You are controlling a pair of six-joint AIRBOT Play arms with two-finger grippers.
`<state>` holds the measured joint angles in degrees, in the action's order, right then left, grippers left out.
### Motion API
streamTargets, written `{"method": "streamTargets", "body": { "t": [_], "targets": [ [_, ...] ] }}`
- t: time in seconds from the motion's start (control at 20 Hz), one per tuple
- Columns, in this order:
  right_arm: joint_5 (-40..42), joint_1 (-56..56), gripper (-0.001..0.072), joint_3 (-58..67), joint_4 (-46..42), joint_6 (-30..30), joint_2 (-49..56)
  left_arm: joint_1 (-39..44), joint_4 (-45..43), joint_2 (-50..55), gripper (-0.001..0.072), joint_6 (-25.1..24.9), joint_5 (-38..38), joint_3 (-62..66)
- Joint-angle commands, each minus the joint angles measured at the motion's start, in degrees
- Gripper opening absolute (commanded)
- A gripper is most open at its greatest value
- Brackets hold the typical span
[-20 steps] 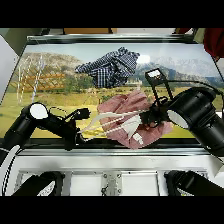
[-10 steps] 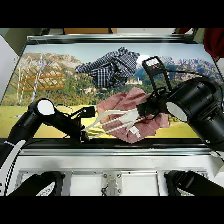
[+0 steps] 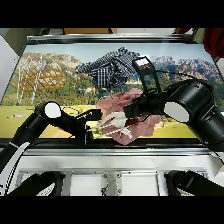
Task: Fold the clothes and pants, and hang the long-sleeved shirts on hangers.
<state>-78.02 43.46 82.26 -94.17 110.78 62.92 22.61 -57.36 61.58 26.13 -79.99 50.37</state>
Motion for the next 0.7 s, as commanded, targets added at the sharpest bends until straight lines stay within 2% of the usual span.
{"method": "streamTargets", "body": {
  "t": [0.0, 0.65],
  "targets": [
    [5.3, 3.1, 0.0012, 0.1, 4.1, 0.0, 0.0, 0.4, 0.0, 0.0, 0.001, 0.0, 0.9, 0.0],
    [6.2, 5.6, 0.0028, 0.1, 6.5, 0.0, 0.5, 0.4, 0.2, 0.0, 0.001, 0.0, 1.0, 0.0]
  ]
}}
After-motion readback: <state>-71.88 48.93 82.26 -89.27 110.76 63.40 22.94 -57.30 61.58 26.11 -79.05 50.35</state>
